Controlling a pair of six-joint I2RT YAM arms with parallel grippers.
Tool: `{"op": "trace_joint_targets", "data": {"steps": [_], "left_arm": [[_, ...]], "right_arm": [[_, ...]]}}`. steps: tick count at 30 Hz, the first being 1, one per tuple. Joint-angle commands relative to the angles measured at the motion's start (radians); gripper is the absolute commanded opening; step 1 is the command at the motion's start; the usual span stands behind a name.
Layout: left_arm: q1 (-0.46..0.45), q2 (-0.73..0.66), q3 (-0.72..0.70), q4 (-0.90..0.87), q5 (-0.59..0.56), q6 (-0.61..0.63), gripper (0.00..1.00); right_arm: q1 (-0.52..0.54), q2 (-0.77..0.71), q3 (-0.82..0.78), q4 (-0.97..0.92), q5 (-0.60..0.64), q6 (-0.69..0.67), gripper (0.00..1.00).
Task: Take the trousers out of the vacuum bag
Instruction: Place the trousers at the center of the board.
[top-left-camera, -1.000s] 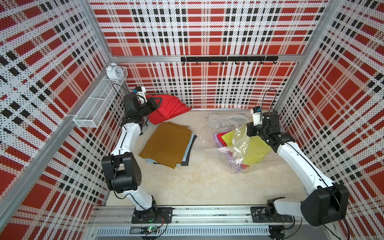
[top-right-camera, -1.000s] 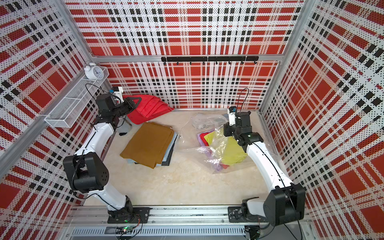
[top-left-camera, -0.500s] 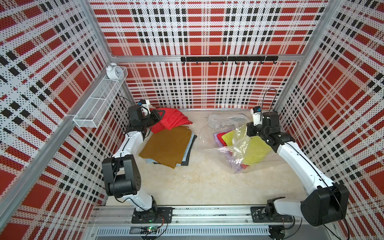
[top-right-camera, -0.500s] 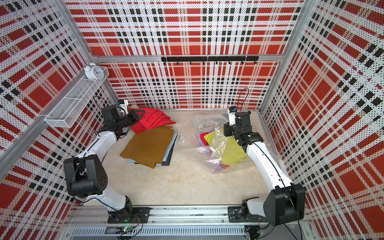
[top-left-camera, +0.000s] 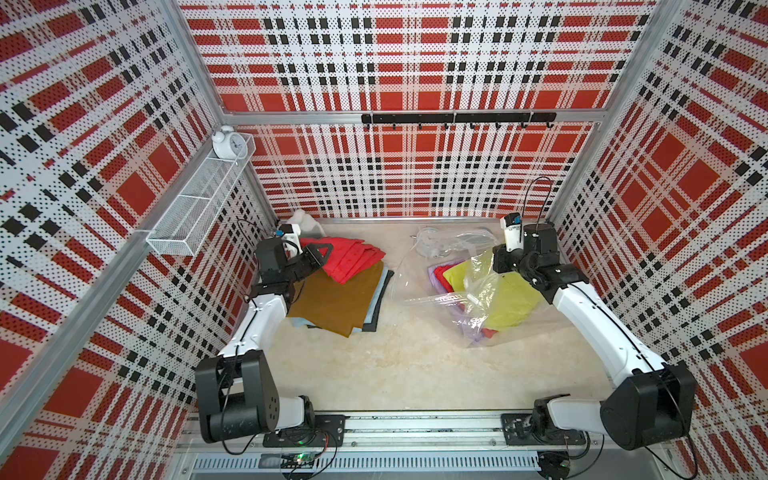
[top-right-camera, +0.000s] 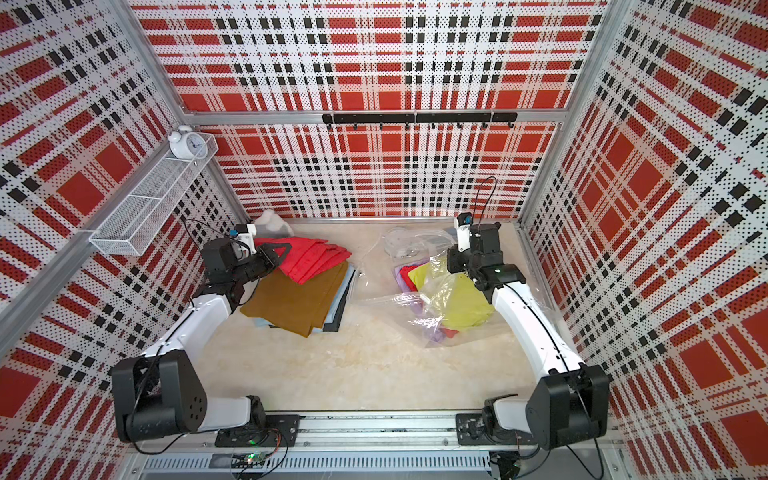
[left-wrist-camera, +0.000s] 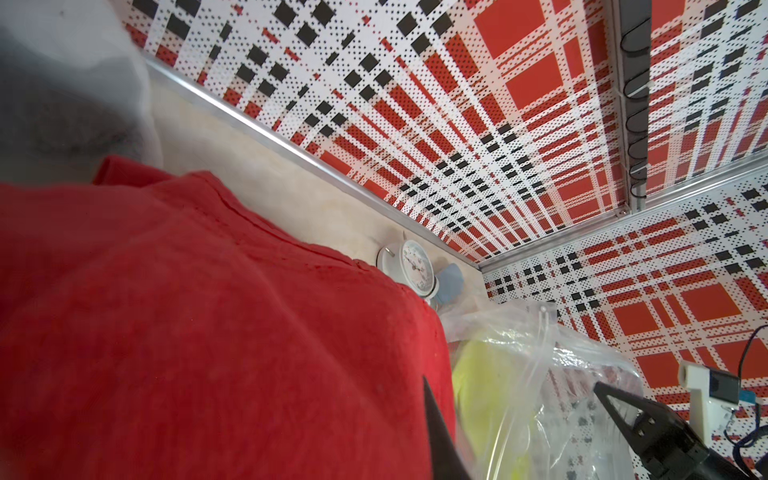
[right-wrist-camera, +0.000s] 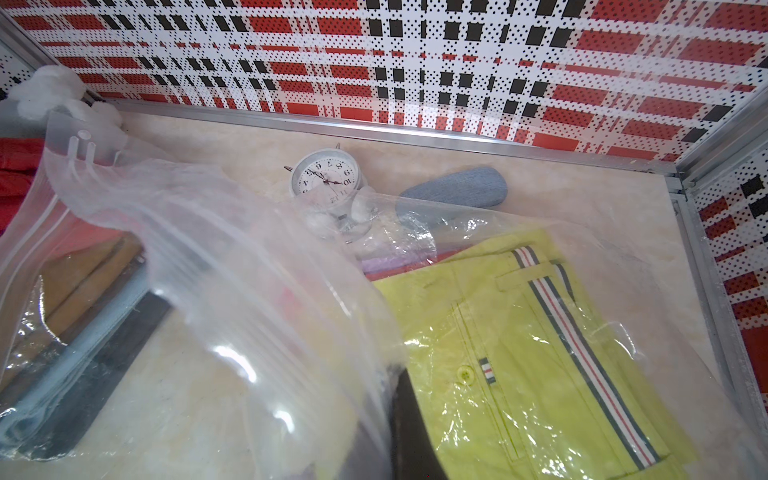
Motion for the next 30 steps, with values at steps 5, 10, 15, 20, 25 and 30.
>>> {"op": "trace_joint_targets", "data": {"steps": [5, 10, 15, 20, 25, 30], "left_arm": [[0.002, -0.118, -0.054, -0.082, 0.014, 0.03, 0.0], [0.0, -0.155, -0.104, -0.14, 0.019, 0.041, 0.0], [0.0, -0.178, -0.146, -0.223, -0.007, 0.064, 0.0], [0.0, -0.186, -0.204, -0.244, -0.037, 0.063, 0.0], [0.005, -0.215, -0.226, -0.279, -0.043, 0.05, 0.0], [0.023, -0.225, -0.214, -0.299, 0.023, 0.035, 0.0]], "right_arm": [[-0.011, 0.008, 0.02, 0.018, 0.003, -0.003, 0.0], [-0.011, 0.002, 0.016, 0.017, 0.001, 0.0, 0.0], [-0.011, -0.002, 0.014, 0.016, 0.003, 0.0, 0.0], [-0.011, 0.007, 0.012, 0.02, -0.007, 0.003, 0.0], [-0.011, 0.008, 0.01, 0.025, -0.007, 0.003, 0.0], [-0.011, 0.015, 0.009, 0.029, -0.013, 0.006, 0.0]]}}
